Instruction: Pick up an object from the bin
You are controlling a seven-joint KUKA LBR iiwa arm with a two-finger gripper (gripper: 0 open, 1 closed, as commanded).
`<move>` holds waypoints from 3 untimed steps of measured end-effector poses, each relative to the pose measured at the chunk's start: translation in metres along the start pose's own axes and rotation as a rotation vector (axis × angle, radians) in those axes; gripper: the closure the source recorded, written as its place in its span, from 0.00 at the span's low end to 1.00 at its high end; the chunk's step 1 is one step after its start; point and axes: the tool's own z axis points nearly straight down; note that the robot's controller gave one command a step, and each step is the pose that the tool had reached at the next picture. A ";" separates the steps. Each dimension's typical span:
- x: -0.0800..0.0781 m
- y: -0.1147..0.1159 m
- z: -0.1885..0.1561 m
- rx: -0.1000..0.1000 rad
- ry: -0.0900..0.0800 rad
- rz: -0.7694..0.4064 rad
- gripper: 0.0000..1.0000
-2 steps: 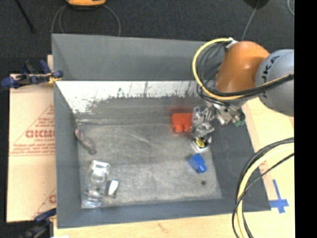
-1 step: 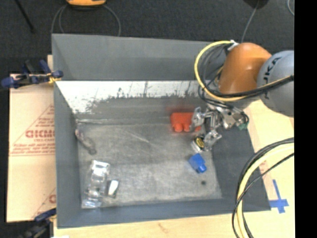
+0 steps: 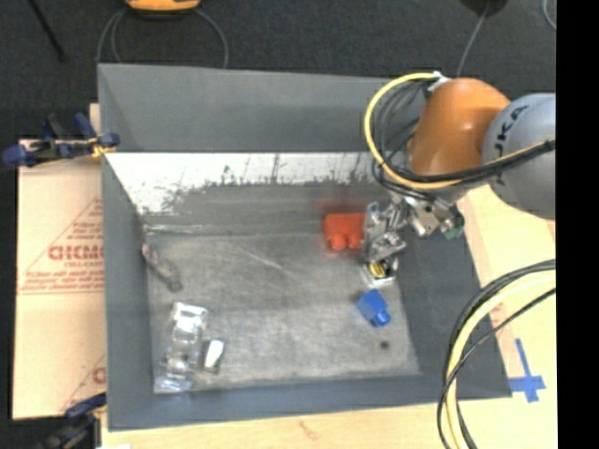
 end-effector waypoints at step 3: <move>0.006 -0.003 0.003 0.008 -0.015 -0.200 1.00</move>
Offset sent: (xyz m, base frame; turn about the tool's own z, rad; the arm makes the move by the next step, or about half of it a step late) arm 0.0000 0.0000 0.0000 0.0000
